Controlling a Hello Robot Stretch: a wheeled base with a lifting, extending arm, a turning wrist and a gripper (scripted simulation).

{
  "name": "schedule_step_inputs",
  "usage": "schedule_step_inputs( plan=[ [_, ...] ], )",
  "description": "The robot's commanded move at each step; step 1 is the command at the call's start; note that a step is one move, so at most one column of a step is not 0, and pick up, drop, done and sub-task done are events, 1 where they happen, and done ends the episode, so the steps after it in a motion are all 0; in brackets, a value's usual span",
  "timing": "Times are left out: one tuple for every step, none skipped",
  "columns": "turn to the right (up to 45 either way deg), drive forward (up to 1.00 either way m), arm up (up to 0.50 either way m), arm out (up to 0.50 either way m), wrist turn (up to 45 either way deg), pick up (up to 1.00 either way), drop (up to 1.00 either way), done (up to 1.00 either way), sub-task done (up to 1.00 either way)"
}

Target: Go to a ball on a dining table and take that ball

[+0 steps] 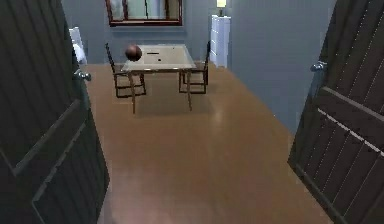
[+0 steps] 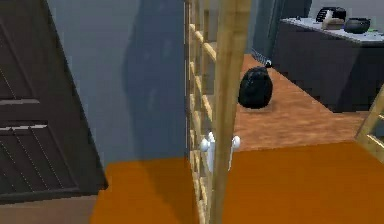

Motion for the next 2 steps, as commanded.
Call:
schedule_step_inputs(
  plan=[
    [3.0,0.0,0.0,0.0,0.0,0.0,0.0,0.0,0.0],
    [3.0,0.0,0.0,0.0,0.0,0.0,0.0,0.0,0.0]
  ],
)
